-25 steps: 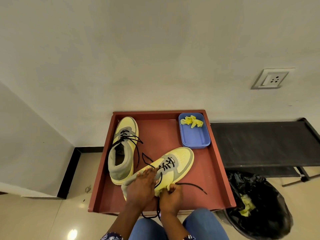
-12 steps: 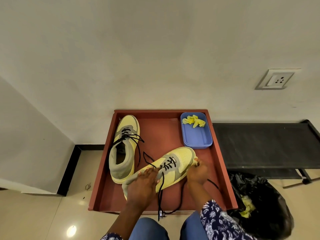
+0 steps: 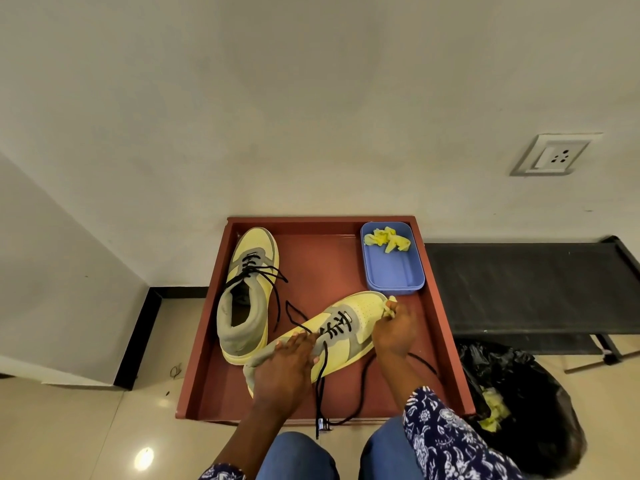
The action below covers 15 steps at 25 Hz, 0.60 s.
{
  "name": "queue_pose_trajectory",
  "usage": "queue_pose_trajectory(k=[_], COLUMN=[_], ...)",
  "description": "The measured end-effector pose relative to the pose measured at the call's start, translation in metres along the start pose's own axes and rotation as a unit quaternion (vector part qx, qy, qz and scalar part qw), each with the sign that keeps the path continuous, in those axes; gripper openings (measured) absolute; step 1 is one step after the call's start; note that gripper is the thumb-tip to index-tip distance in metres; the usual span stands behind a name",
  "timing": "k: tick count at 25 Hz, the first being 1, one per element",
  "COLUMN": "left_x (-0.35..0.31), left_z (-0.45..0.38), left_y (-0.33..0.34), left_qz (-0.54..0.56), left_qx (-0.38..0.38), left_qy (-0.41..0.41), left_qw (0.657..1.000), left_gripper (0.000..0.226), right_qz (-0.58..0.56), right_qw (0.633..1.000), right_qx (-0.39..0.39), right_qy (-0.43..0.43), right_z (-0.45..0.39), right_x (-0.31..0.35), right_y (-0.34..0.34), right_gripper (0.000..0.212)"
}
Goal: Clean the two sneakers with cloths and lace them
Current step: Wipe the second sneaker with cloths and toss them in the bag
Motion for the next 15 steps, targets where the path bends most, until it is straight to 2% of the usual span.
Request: queue_pose_trajectory(k=[15], left_x=[-0.004], left_z=[0.004], left_y=[-0.006], left_qz=[-0.003], left_qx=[0.000], left_qy=[-0.005], left_qw=[1.000], left_gripper=[0.046], right_qz=[-0.096], right_qw=[0.994], right_qx=[0.013], right_qy=[0.053], right_z=[0.081], right_x=[-0.025], right_y=[0.023], right_gripper=[0.029])
Point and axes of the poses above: each hand's wrist, its own z-axis away from the middle knuckle, its own y-axis out of the palm, x = y × z, the point moved 1 cm from there along -z, towards the middle knuckle, and after that the axes turned 7 degrees about -z, right-handed, at the moved point
